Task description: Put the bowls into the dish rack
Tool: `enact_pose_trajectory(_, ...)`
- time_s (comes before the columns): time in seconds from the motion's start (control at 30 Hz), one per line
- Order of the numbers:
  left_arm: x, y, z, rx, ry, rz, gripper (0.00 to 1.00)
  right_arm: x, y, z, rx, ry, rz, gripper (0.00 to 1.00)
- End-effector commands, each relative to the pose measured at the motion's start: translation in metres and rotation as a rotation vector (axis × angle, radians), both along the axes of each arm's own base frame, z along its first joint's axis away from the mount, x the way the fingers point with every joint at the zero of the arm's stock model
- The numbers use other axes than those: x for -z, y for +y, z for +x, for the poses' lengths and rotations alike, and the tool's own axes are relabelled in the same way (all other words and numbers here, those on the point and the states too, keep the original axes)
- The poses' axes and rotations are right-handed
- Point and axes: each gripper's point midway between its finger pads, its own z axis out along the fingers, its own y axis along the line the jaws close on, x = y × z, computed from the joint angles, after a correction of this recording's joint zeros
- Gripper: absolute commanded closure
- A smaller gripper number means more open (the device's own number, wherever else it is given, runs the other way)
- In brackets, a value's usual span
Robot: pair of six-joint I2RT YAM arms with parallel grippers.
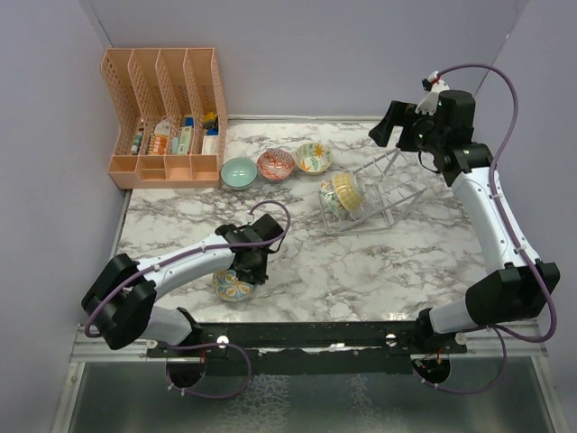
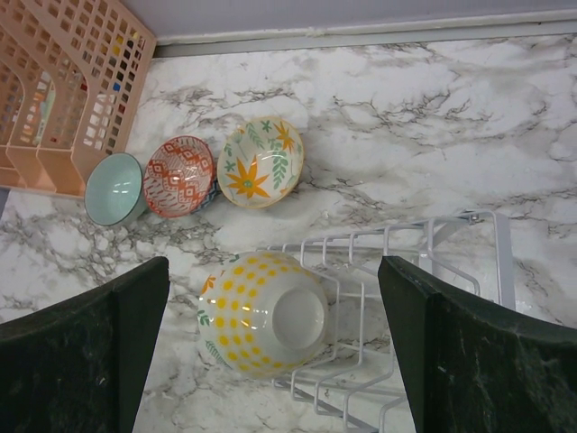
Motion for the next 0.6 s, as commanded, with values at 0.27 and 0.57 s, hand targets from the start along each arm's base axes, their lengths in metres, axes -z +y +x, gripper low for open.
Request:
enact_pose_trajectory(0.27, -0.063, -0.019, 0.063, 0.114, -0.216, 0.064, 1.0, -0.032, -0.013, 0.004, 0.054, -0.079, -0.035, 0.01)
enact_pose_trajectory(0.57, -0.071, -0.024, 0.072, 0.136, -0.262, 0.053, 1.0, -0.033, -0.014, 0.009, 0.063, -0.078, -0.039, 0.01)
